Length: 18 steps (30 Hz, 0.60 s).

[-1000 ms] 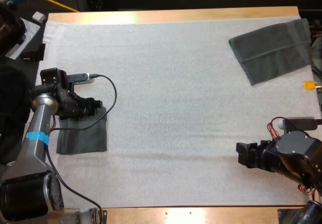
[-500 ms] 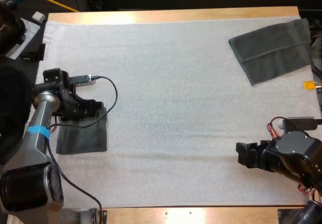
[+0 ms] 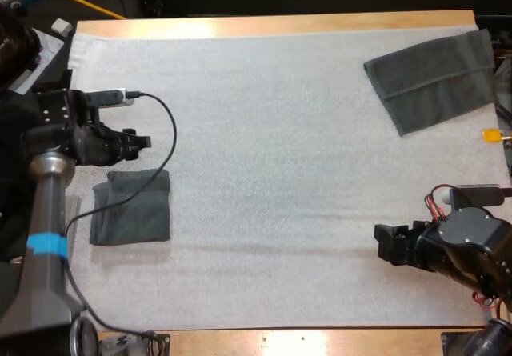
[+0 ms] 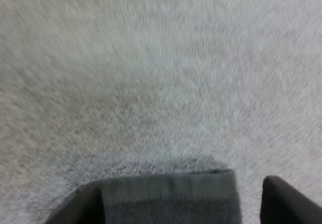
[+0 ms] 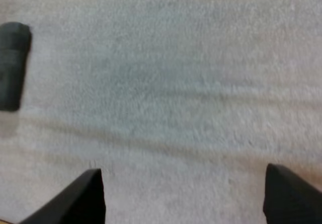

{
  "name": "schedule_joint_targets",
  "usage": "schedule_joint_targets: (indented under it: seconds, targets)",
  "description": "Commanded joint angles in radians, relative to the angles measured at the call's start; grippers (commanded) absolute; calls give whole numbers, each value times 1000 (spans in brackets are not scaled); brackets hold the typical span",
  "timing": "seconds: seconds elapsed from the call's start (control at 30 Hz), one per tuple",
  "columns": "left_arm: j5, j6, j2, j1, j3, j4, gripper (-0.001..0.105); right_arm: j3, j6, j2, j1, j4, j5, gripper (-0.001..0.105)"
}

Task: Pick towel from pile, fold and stack

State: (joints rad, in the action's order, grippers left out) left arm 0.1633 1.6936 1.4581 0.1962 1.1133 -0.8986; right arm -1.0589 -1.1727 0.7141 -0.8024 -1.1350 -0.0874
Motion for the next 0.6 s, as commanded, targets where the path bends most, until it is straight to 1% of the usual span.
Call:
schedule_joint_targets:
  seconds: [0.0, 0.1, 0.33, 0.47, 0.57]
  targets:
    - [1, 10, -105, 0, 17, -18, 61, -5, -21, -3, 2, 42, -11, 64]
    - [4, 14, -175, 1, 18, -39, 61, -7, -45, -2, 1, 107, -8, 64]
    - [29, 23, -336, -1, 13, -110, 61, -10, -151, 18, -1, 221, 1, 64]
    - [36, 27, -414, -40, 9, -152, 61, -11, -195, 62, 4, 260, -12, 64]
    - [34, 31, -455, -95, 8, -186, 61, -10, -220, 104, 31, 280, -18, 64]
